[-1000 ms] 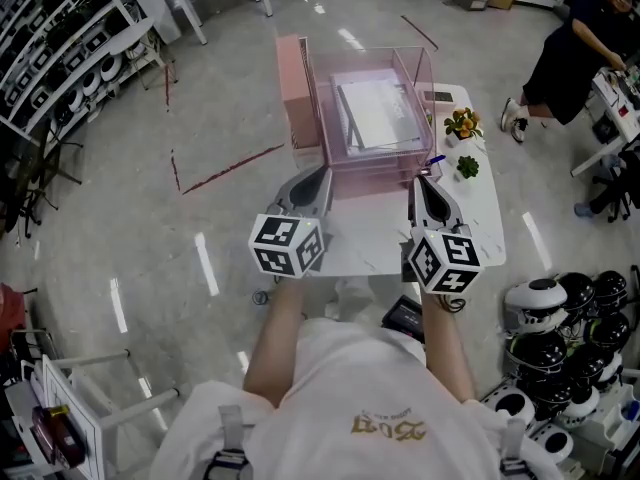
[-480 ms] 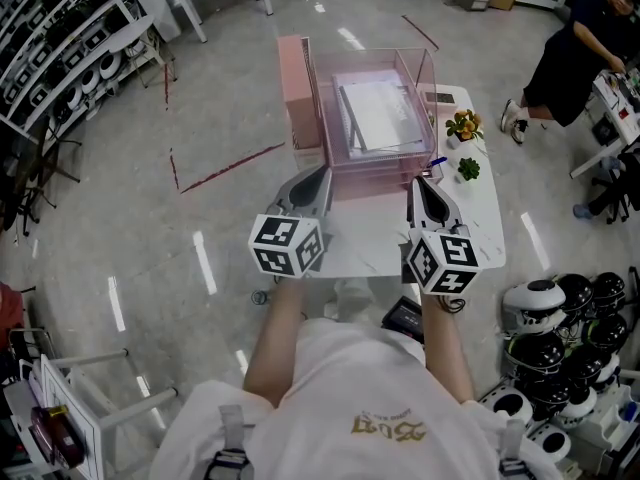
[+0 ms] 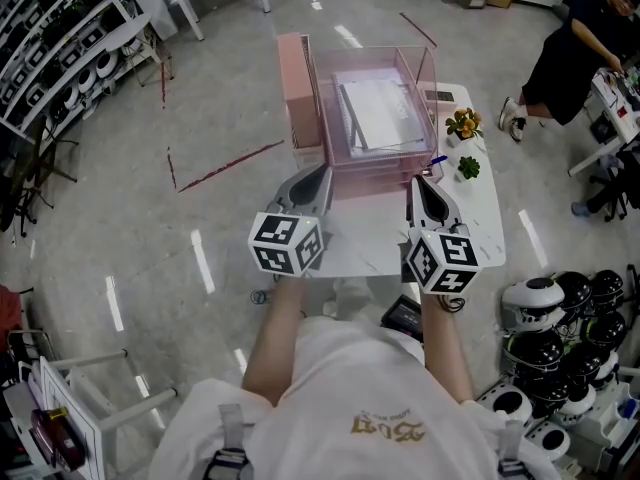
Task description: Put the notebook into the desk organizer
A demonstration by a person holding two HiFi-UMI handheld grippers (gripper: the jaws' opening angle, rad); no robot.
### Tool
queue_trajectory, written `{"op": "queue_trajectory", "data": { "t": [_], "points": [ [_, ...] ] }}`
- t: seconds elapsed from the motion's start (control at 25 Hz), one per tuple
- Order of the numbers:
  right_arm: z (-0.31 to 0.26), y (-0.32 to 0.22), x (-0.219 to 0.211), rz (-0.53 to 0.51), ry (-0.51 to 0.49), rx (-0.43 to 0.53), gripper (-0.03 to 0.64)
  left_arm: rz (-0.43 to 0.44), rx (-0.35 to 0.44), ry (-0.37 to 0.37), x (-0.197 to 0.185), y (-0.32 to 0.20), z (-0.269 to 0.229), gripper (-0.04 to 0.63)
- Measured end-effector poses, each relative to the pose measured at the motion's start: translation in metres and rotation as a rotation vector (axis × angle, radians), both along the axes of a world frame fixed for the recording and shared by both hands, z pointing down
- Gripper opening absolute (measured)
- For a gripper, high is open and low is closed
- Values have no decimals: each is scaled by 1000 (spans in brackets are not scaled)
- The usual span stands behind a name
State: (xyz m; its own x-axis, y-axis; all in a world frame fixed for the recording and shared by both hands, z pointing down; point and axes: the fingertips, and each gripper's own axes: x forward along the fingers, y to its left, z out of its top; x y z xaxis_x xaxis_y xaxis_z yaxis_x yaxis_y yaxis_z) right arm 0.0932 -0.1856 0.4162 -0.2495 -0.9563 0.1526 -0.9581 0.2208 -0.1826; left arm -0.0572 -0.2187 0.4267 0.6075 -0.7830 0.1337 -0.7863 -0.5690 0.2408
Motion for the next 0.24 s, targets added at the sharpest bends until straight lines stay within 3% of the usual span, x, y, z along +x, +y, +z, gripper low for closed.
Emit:
{"op": "queue_trajectory", "data": {
  "t": [0.24],
  "points": [
    [2, -1, -5, -6, 4, -6, 11, 6, -4, 6, -3, -2, 2, 14]
  ]
}}
